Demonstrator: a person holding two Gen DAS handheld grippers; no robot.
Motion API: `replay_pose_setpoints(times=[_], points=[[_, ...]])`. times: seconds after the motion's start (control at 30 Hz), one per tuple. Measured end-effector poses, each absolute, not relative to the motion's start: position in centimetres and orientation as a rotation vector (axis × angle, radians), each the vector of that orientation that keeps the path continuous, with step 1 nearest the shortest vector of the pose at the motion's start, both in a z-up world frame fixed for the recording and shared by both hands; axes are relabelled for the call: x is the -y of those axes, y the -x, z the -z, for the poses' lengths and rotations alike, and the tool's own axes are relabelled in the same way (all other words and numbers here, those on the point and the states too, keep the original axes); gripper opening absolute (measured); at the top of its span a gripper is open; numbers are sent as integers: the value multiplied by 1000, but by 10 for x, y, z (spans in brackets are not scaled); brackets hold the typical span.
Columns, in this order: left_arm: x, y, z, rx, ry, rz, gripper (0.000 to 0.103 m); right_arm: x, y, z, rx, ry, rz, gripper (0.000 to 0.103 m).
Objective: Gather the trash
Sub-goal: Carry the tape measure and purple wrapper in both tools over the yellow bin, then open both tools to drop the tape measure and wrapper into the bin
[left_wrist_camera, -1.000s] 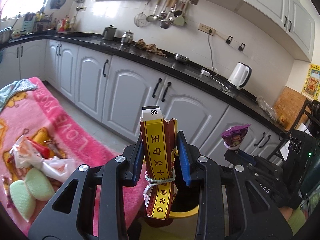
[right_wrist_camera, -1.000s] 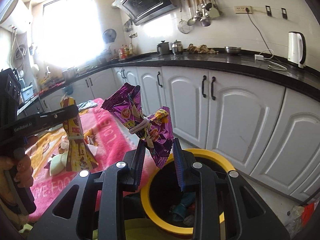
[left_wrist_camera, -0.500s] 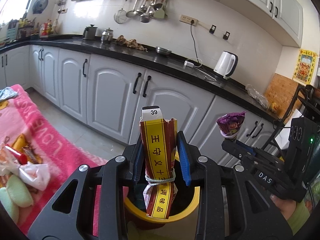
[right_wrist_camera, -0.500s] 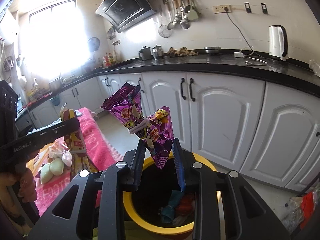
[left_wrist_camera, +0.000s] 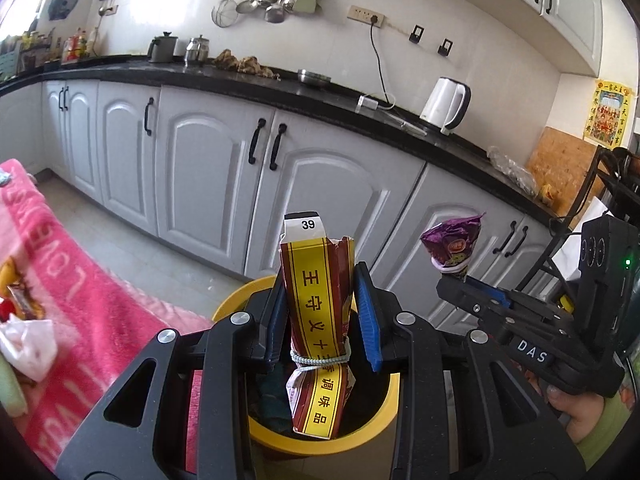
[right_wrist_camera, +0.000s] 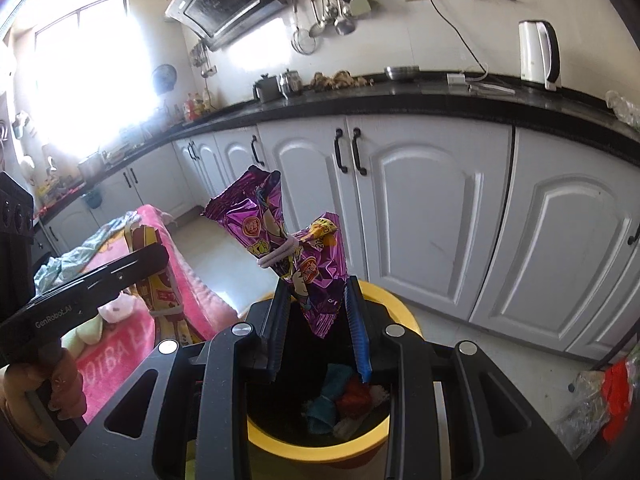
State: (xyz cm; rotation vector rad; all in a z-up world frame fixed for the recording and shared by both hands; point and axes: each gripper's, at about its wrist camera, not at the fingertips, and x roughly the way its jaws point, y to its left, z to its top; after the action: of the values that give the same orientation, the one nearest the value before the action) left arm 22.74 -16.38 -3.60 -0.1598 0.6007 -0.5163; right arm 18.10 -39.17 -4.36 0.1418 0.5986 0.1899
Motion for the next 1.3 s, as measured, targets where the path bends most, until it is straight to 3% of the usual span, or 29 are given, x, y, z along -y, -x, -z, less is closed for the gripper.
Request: replay_pose_setpoints(times=[0.5,0.57,0.63,0.77,1.03,1.1,1.17,1.2,1.3], points=[[167,-247,76,-680,170,502,25,389,-204,90,-729,-145,-164,29],[168,-248,79,-687,168,498,25,391,-205,93,-739,-152,-163,32],[167,-249,80,-696,172,491,27,393,-205,93,-739,-159,-148,47],[162,-249,80,-703,178,467,46,400,-203,90,-726,-175,-123,51],[145,-247,73,-705,198,409,67,405,-198,82,-693,-184,-95,63],[139,-246,72,-708,205,391,80,403,-197,79,-684,-178,-94,65],[133,-245,69,-707,214,382,81,402,-197,77,-680,-172,-96,66],[131,-244,69,-707,217,377,90,401,-196,76,-676,-170,-95,69],[122,-242,64,-701,232,365,92,399,-194,72,-659,-170,-92,77]])
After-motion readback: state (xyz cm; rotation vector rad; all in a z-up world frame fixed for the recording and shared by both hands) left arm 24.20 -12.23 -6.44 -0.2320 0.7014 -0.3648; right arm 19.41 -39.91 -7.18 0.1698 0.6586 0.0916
